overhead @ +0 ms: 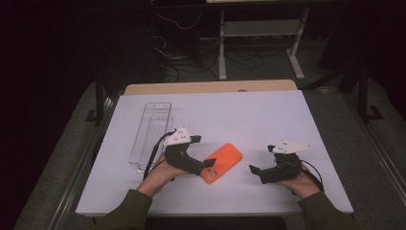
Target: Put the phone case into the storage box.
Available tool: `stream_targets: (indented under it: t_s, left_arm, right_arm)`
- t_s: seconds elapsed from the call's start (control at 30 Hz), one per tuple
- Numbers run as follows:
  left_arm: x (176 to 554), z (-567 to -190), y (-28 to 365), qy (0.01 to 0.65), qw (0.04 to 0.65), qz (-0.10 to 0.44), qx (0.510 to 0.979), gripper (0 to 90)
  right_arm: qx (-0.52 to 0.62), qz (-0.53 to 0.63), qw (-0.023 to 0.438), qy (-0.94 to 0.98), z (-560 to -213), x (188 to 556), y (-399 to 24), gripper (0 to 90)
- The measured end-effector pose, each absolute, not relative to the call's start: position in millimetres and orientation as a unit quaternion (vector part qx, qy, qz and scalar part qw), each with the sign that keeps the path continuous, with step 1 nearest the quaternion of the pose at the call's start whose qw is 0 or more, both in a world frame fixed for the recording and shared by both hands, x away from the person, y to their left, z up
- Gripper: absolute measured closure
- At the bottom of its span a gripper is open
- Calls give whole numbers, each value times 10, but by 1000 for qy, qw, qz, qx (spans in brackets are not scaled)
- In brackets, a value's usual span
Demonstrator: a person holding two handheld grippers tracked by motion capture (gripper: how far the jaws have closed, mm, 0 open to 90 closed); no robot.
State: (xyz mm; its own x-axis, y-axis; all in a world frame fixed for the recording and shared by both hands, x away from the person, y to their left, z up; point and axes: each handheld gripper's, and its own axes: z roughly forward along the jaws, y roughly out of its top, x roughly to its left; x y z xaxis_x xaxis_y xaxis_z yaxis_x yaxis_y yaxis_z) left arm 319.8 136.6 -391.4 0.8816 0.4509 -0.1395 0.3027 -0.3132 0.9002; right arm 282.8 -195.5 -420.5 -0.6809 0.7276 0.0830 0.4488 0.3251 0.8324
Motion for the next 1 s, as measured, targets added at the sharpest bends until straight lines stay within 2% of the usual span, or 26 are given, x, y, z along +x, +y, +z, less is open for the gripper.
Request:
stream_targets:
  t_s: [1.0]
  left_arm:
    - [3445,-3910,1002,249,537,91,800,0]
  right_arm:
    - [367,453,155,797,-4191,2821,-1961,0]
